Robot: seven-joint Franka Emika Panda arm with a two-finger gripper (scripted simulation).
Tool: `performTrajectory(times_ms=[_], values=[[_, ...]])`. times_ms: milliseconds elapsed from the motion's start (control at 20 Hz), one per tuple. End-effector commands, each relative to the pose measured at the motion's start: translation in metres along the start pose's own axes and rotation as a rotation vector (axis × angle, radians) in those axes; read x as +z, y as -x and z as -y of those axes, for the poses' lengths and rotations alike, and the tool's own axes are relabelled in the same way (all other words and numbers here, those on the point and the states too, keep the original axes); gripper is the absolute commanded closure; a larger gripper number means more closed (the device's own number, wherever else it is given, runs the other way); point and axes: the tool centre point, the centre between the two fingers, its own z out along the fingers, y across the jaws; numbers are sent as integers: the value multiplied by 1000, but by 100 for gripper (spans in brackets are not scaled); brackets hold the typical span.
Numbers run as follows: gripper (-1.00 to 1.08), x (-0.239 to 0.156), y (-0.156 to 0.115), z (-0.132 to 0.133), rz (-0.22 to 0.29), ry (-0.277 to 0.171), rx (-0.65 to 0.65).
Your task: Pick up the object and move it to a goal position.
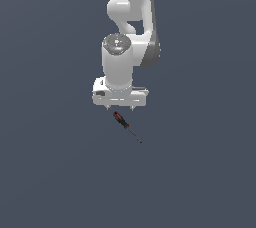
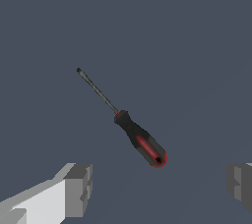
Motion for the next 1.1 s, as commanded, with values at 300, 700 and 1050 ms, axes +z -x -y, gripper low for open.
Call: performTrajectory(times_ms=[300, 700, 1050], values=[[-92, -4, -1, 2, -2, 14, -34], [-92, -7, -2, 3, -4, 26, -60], [-92, 0, -3, 5, -5, 26, -108]])
